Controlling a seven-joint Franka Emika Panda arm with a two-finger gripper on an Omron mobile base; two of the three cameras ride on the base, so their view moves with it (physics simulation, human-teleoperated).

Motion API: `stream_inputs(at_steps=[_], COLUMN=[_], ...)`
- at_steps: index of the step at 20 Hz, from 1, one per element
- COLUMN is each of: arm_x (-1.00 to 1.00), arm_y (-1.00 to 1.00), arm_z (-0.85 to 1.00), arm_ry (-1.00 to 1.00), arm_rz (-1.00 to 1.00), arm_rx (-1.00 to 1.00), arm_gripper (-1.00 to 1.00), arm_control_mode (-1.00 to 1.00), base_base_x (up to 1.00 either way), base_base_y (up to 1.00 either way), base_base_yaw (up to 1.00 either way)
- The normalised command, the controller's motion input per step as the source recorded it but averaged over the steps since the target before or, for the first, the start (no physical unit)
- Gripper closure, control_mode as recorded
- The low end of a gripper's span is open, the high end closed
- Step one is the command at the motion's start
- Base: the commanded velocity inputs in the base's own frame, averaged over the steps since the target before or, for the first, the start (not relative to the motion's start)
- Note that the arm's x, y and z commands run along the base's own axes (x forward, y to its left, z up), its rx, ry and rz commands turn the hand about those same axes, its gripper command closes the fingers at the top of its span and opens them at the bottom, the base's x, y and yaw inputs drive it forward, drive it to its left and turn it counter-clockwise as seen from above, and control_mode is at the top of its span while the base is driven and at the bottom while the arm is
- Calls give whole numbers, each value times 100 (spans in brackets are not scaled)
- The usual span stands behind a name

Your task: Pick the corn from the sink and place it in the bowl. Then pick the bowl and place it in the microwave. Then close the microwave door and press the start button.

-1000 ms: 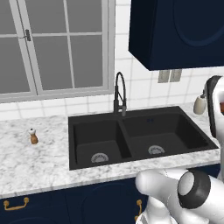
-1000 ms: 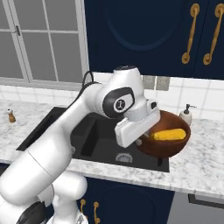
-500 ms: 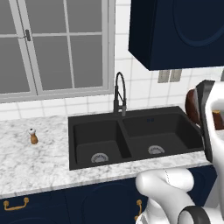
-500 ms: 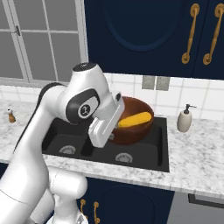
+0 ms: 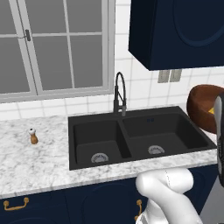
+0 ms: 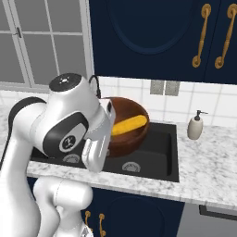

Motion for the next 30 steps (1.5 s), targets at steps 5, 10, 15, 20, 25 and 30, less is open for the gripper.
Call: stream_inputs(at_steps=[5,10,15,20,25,30], arm_x=[-3,6,0,0,0,0], arm_y=[48,42,0,0,0,0], arm_z=[3,5,0,0,0,0], arm_ry=[0,3,0,0,0,0], arm_rz=[9,7,0,0,0,0], arm_rx=[0,0,0,0,0,0], arm_gripper=[100,100,100,100,100,100], arm_control_mode=[-100,-100,100,100,100,100], base_base_x=[0,0,-16,-99,-88,-33], base_base_y=[0,0,7,0,4,2], base_base_yaw=[0,0,5,-1,-5,-48])
